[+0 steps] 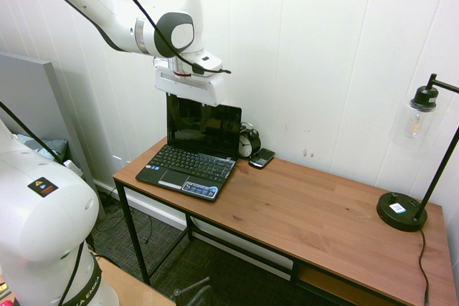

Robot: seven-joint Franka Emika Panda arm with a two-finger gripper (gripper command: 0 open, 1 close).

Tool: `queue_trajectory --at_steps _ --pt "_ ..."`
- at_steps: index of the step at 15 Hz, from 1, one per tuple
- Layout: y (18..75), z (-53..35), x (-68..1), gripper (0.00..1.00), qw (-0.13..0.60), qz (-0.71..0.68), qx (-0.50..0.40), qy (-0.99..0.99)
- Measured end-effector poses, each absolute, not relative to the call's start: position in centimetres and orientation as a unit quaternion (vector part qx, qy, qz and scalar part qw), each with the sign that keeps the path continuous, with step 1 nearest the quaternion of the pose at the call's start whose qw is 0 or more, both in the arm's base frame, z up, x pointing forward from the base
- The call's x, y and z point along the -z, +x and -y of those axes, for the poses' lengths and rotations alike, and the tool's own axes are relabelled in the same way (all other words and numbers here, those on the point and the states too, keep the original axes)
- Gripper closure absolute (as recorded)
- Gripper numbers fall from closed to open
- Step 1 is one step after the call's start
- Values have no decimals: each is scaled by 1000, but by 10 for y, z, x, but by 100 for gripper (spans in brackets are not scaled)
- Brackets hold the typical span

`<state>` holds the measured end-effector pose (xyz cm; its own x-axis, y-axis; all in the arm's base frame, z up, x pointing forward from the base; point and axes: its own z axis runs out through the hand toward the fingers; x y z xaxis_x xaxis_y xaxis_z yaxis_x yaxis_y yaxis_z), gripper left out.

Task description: Close the laptop lid

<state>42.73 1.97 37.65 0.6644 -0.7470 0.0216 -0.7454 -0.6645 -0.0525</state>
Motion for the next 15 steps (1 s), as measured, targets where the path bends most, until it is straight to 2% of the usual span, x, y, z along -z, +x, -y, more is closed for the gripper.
queue_trajectory --at_steps 6,13,14,15 --pt "452 -31 -404 0 41 -407 62 -910" --pt "560 -98 -398 0 60 -381 107 -917" --pt "573 -105 -392 100 60 -373 108 -920" --pt "585 -111 -387 100 60 -368 111 -921"
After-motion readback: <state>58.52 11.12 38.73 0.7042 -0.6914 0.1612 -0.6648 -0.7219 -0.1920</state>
